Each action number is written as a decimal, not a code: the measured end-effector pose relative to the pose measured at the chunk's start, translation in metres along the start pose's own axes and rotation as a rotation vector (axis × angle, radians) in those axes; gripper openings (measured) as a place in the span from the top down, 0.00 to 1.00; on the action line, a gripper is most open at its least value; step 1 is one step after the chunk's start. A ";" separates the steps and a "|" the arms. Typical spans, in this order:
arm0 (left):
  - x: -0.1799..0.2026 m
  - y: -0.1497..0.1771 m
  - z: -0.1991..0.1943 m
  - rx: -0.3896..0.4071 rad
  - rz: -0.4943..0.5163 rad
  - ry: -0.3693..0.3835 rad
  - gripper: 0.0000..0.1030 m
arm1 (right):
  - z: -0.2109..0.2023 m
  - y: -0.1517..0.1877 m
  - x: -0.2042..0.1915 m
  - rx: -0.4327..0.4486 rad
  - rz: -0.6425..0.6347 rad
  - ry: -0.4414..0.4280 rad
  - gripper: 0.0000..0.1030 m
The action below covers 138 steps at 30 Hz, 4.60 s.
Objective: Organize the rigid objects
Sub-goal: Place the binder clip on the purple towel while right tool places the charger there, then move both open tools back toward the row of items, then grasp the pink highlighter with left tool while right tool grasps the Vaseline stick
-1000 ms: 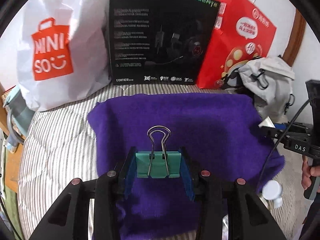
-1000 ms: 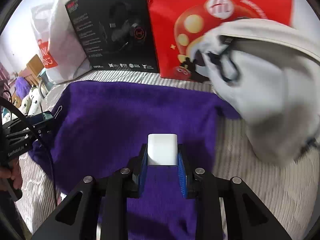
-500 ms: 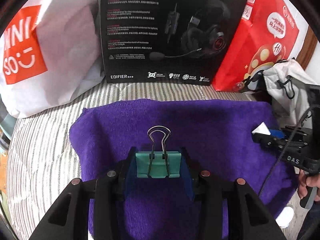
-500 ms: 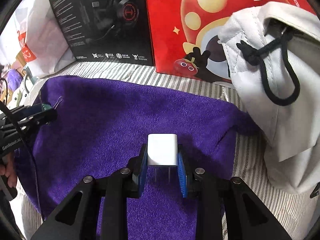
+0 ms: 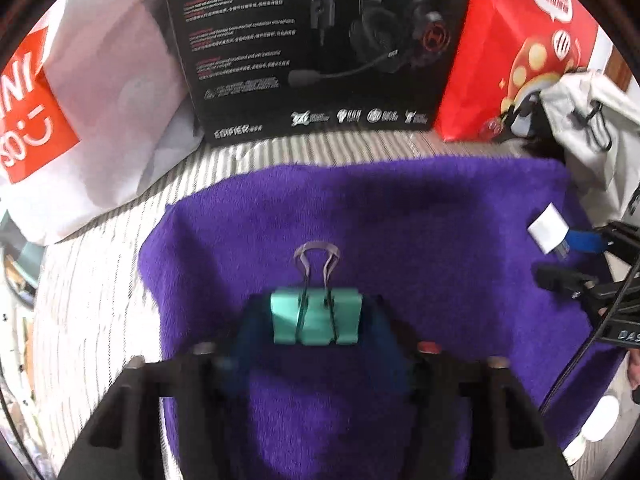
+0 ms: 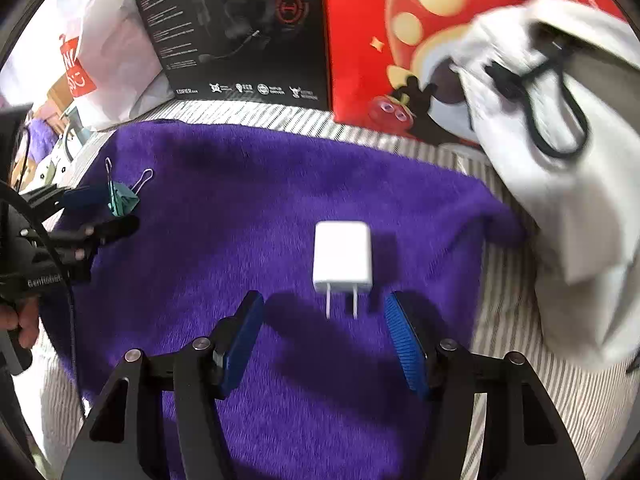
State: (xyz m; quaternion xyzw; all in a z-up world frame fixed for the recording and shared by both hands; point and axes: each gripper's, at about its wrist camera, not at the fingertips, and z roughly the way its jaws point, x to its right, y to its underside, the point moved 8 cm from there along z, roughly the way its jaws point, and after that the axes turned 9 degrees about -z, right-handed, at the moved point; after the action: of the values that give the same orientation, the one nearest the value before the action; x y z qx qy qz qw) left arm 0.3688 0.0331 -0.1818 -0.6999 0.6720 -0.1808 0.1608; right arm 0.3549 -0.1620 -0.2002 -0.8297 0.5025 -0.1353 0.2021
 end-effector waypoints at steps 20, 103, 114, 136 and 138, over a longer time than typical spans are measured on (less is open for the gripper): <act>-0.001 0.077 -0.083 0.024 -0.056 0.043 0.26 | -0.125 0.120 -0.018 0.080 0.174 -0.017 0.39; 0.027 0.165 -0.089 -0.001 -0.002 0.048 0.73 | -0.077 0.146 -0.047 -0.004 0.078 -0.033 0.64; 0.027 0.166 -0.089 0.005 0.000 0.048 0.73 | -0.104 0.207 0.009 -0.033 0.274 0.066 0.65; 0.024 0.168 -0.093 0.001 -0.010 0.058 0.79 | -0.097 0.201 -0.007 -0.015 0.226 0.077 0.65; 0.023 0.169 -0.093 0.003 -0.015 0.070 0.79 | -0.090 0.202 -0.011 -0.032 0.203 0.100 0.65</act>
State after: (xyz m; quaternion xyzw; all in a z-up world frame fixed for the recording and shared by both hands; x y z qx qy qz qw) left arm 0.1769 0.0044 -0.1773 -0.6981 0.6715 -0.2074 0.1366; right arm 0.1544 -0.2536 -0.2163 -0.7698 0.5955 -0.1472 0.1762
